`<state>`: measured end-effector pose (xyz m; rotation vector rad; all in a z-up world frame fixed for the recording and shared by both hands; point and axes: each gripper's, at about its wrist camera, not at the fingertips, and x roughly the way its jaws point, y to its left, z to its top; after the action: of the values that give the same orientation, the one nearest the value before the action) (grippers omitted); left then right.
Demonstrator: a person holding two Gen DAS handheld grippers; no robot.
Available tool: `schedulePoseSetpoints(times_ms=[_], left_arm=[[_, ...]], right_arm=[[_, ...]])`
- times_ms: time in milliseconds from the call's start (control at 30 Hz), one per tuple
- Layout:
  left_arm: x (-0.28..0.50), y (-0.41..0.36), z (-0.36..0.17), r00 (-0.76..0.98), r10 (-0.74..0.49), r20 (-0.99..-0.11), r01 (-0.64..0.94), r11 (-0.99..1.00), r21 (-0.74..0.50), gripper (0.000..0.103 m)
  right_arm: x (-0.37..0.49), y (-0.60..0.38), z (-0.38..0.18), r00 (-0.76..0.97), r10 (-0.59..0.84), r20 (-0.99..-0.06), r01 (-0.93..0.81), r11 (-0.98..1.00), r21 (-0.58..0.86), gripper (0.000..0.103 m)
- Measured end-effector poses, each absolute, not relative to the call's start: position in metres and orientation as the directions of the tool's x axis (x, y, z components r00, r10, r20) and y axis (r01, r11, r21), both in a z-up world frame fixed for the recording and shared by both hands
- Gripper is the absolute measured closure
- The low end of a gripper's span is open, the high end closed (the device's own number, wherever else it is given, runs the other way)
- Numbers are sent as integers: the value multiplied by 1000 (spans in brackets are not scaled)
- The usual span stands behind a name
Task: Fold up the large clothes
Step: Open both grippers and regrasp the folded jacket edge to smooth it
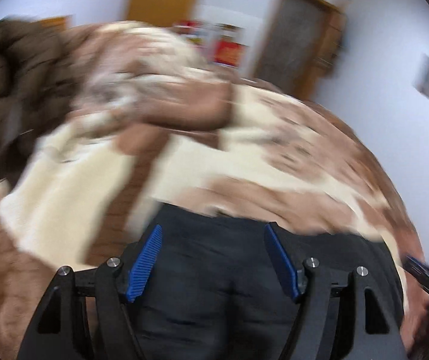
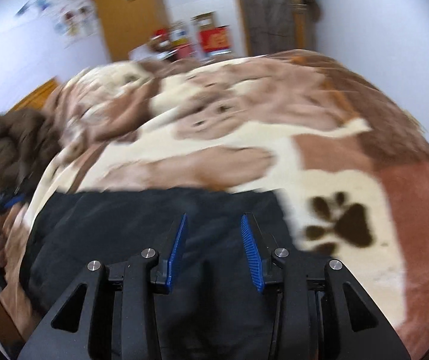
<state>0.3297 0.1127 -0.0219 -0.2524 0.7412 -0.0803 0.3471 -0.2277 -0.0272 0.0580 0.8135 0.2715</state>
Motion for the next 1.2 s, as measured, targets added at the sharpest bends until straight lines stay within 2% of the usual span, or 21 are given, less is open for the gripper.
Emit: schedulePoseSetpoints(times_ms=[67,167,467,633,700,767,867,933,1000,1067,1200], left_arm=[[335,74,-37,717,-191,-670,76,978,-197,31],[358,46,-77,637,-176,-751,79,983,-164,31],[376,29,-118,653,-91,-751,43,996,-84,29],[379,26,-119,632,-68,-772,39,998,-56,29],[378,32,-104,606,-97,-789,52,995,-82,30],[372,46,-87,626,-126,-770,62,992,-112,30],[371,71,-71,670,-73,-739,38,997,-64,30],[381,90,-79,653,-8,-757,-12,1000,-20,30],[389,102,-96,623,-17,-782,-31,998,-46,29],[391,106,-108,627,-30,-779,-35,997,-67,29],[397,96,-121,640,-6,-769,-38,999,-39,29]], right_arm=[[358,-215,-48,622,251,-742,-215,966,146,65],[379,-212,-80,598,206,-774,-192,975,111,62],[396,-209,-119,617,166,-769,-179,981,69,61],[400,-209,-119,608,159,-778,-170,983,68,61],[396,-213,-106,595,166,-786,-165,983,82,61],[388,-220,-87,625,177,-760,-156,983,100,61],[383,-238,-69,667,155,-728,-119,988,102,60],[391,-251,-77,655,98,-749,-70,995,70,60],[402,-262,-100,605,66,-794,-44,998,50,60],[403,-266,-111,606,82,-791,-38,996,75,60],[411,-260,-123,614,41,-789,-36,999,24,60]])
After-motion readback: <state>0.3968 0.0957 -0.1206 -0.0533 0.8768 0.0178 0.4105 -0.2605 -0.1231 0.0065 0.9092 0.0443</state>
